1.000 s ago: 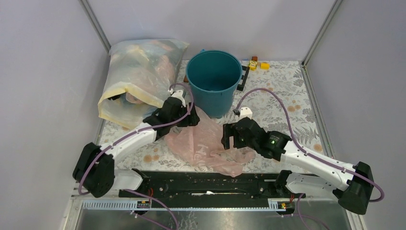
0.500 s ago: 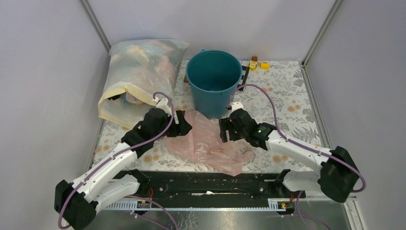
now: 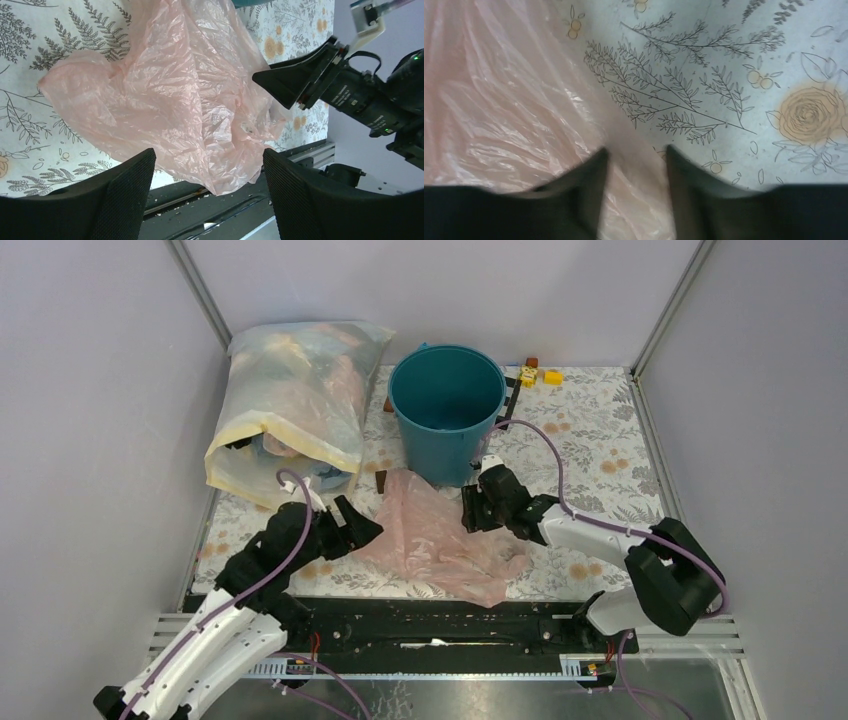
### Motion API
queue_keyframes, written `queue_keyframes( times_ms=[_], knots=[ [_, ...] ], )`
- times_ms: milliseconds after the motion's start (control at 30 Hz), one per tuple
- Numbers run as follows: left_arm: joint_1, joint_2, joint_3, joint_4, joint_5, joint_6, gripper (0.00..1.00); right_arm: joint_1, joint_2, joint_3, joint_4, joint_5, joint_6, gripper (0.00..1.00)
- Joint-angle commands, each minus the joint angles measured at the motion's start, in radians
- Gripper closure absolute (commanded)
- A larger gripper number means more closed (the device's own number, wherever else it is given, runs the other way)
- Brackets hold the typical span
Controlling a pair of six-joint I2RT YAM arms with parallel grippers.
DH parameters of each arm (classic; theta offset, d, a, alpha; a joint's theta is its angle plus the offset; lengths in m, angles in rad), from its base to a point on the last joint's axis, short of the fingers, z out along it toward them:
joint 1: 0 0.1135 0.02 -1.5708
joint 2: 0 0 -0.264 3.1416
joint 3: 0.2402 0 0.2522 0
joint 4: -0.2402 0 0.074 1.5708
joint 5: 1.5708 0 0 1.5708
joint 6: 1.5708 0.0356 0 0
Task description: Put the trash bags into the trash bin
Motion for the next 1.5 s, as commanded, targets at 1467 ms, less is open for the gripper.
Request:
queue_keyframes(
  times_ms=[1467],
  knots=[
    [0.000,0.228,0.561,0.069,0.018,0.138,0.22,0.166,-0.252,1.063,-0.494,0.315,-0.110,1.00]
  ],
)
